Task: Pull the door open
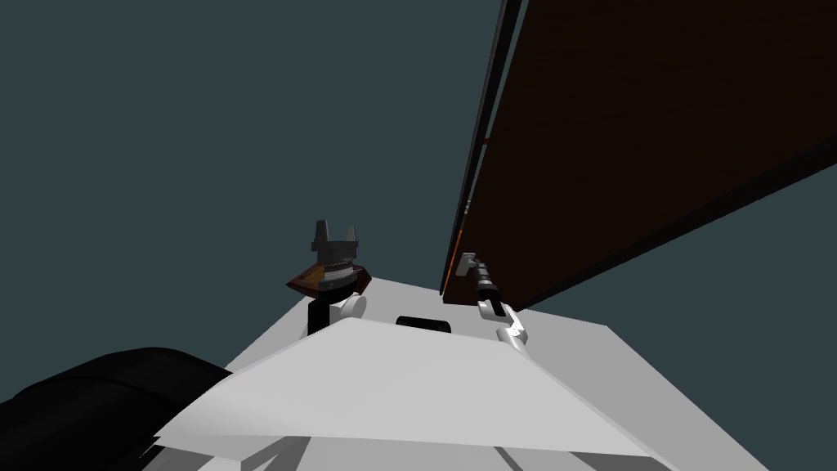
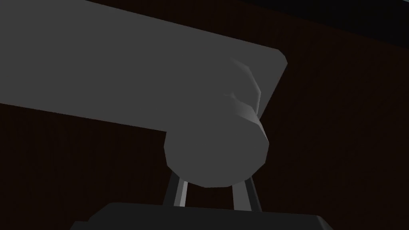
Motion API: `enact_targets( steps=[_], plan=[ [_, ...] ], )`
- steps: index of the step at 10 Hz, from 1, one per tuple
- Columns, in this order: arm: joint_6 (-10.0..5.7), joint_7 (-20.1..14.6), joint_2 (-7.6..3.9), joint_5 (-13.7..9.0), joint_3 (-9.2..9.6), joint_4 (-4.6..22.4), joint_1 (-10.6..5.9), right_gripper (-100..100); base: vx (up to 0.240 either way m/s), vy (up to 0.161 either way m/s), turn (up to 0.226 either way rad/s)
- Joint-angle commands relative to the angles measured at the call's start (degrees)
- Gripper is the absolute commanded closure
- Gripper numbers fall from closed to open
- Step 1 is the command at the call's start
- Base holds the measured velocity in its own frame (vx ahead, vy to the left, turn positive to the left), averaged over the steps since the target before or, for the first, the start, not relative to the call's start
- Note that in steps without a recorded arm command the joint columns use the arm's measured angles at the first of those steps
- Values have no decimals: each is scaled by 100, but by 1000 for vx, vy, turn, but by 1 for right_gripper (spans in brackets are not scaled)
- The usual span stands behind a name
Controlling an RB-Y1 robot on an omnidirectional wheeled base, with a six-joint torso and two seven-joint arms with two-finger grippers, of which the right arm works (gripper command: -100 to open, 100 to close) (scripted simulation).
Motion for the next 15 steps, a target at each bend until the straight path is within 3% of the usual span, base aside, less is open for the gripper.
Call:
enact_targets(
  steps=[1, 2, 3, 4, 5, 9, 10, 12, 13, 15],
  plan=[
    [-19, -177, 69, -112, 141, -92, 3, 100, -41, -33, 53],
    [13, -396, 66, -362, 201, -164, 65, 100, -44, -35, 128],
    [13, -416, 66, -362, 201, -164, 65, 100, -32, -41, 21],
    [46, -619, 63, -613, 261, -237, 127, 100, -42, -44, 103],
    [46, -655, 63, -613, 261, -237, 127, 100, -41, -37, 57],
    [144, -1337, 54, -1358, 439, -453, 313, 100, -54, -46, 101],
    [144, -1370, 54, -1362, 439, -453, 313, 100, -38, -32, 60],
    [208, -1749, 47, -1789, 555, -593, 434, 100, -45, -46, 134],
    [279, -1820, -29, -1853, 438, -457, 452, -100, -52, -60, 37],
    [301, -2034, -23, -2040, 477, -479, 454, -100, -77, -1, 58]
  ],
)
